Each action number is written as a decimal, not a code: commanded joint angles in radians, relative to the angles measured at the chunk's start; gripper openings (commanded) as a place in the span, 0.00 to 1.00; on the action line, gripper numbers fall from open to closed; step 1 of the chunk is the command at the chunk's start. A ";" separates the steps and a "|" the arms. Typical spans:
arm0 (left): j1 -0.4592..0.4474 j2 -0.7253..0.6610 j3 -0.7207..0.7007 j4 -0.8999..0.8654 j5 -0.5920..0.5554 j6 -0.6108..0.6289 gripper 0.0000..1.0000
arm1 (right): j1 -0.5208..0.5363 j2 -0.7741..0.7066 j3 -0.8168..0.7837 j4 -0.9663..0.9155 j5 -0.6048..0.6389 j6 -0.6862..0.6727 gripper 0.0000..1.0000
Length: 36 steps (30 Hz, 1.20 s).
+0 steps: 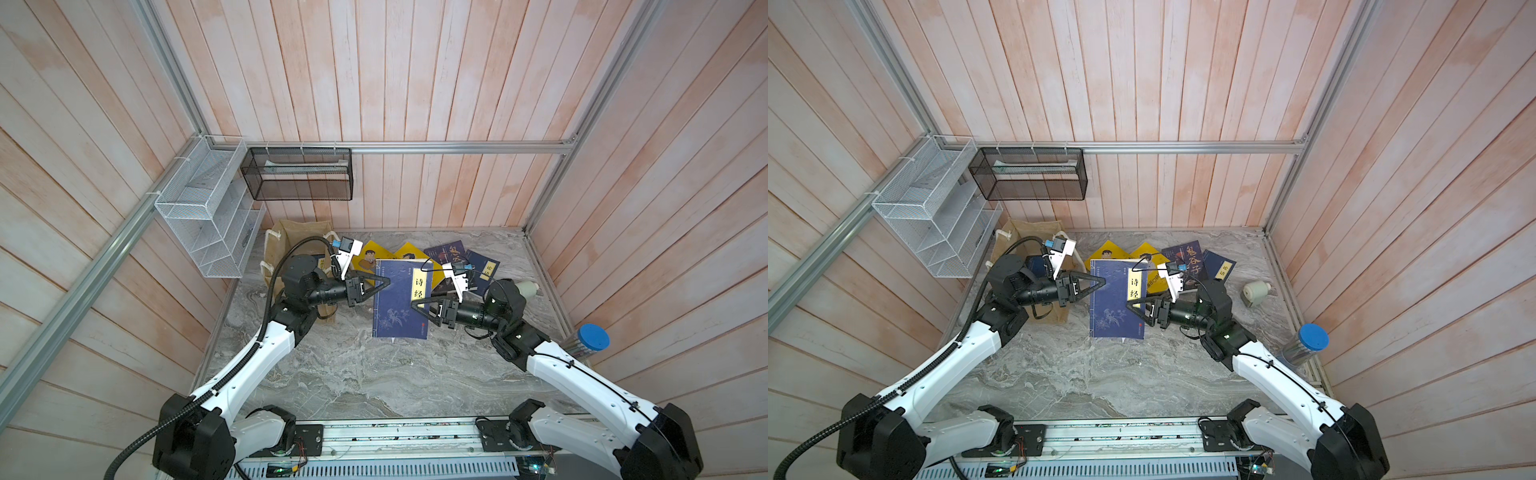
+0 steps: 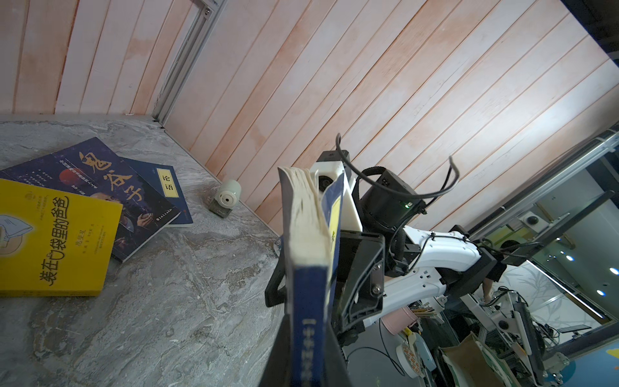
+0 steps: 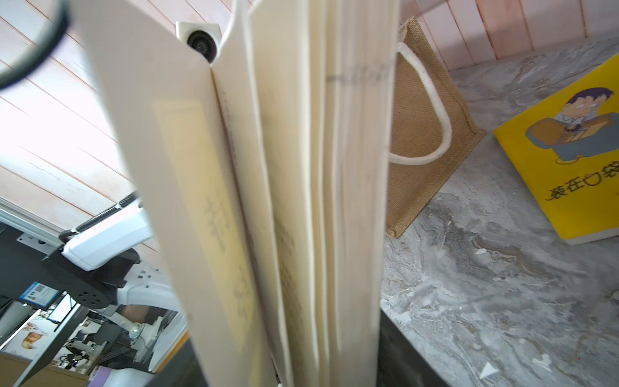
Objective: Put the books into the canvas bag
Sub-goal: Pick up the book from the center of the board.
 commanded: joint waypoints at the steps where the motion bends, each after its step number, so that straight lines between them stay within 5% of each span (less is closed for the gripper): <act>1: 0.010 -0.003 0.034 0.039 0.018 -0.010 0.01 | 0.007 0.002 -0.012 0.075 -0.022 0.024 0.52; 6: 0.021 -0.004 0.042 -0.004 -0.005 -0.014 0.01 | 0.008 -0.048 -0.047 0.096 0.088 0.036 0.20; 10: 0.022 -0.008 0.040 -0.015 -0.016 -0.022 0.04 | 0.007 -0.082 -0.069 0.138 0.127 0.053 0.08; 13: 0.023 -0.016 0.037 -0.017 -0.029 -0.031 0.18 | 0.008 -0.092 -0.062 0.132 0.146 0.048 0.01; 20: 0.022 -0.069 -0.043 0.006 -0.079 -0.072 0.46 | 0.007 -0.098 -0.072 0.218 0.293 0.076 0.00; 25: 0.023 -0.138 -0.138 -0.056 -0.204 -0.095 0.48 | 0.007 -0.017 -0.009 0.258 0.265 0.069 0.00; 29: 0.022 -0.156 -0.206 0.052 -0.181 -0.169 0.48 | 0.009 0.047 0.015 0.282 0.216 0.092 0.00; 36: 0.022 -0.130 -0.168 -0.045 -0.188 -0.120 0.48 | 0.019 0.092 0.022 0.342 0.186 0.118 0.00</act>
